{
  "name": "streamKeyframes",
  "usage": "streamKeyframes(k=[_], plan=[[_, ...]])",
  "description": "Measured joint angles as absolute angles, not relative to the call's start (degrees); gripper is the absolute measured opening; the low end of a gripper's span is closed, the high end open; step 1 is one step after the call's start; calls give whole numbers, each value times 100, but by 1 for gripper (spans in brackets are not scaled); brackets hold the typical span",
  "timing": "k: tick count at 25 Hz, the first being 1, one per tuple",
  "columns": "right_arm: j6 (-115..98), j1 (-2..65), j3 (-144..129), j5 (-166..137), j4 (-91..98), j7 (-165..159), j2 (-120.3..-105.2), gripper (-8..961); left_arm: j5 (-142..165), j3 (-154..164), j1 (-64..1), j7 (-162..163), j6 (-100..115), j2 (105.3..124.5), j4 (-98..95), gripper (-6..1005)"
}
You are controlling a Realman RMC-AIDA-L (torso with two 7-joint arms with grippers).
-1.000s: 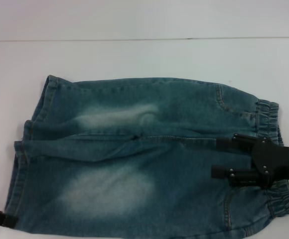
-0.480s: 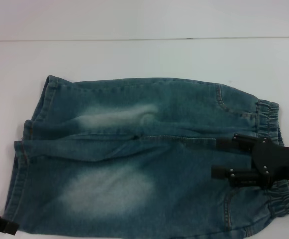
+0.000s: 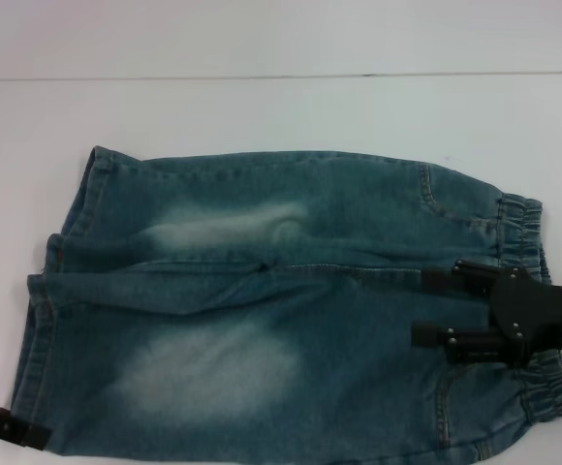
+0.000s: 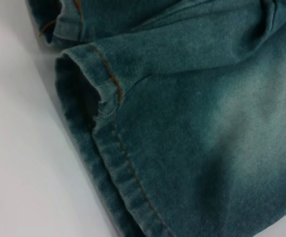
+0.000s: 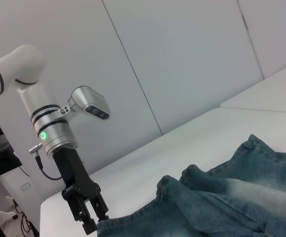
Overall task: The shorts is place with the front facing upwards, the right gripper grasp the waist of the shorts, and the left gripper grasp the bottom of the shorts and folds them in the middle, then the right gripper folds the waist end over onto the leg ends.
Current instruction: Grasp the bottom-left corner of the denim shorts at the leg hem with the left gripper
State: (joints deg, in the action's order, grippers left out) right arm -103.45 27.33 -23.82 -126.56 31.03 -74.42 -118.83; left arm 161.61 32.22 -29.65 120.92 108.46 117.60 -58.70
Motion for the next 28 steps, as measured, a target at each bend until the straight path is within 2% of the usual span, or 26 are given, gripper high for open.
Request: streamKeyframes(k=[13, 20, 28], plan=[[-10345, 2730, -2381, -12656, 3103, -7436, -11882, 919, 16068, 3226, -3033, 12101, 10823, 11881, -5922, 581], [-10357, 2732, -2382, -12656, 3103, -7436, -11876, 919, 16031, 3108, -3037, 12110, 10692, 11823, -5944, 548], [-10362, 2734, -2373, -12656, 3102, -7460, -11874, 918, 16064, 3165, -3025, 12111, 10724, 11827, -5966, 211]])
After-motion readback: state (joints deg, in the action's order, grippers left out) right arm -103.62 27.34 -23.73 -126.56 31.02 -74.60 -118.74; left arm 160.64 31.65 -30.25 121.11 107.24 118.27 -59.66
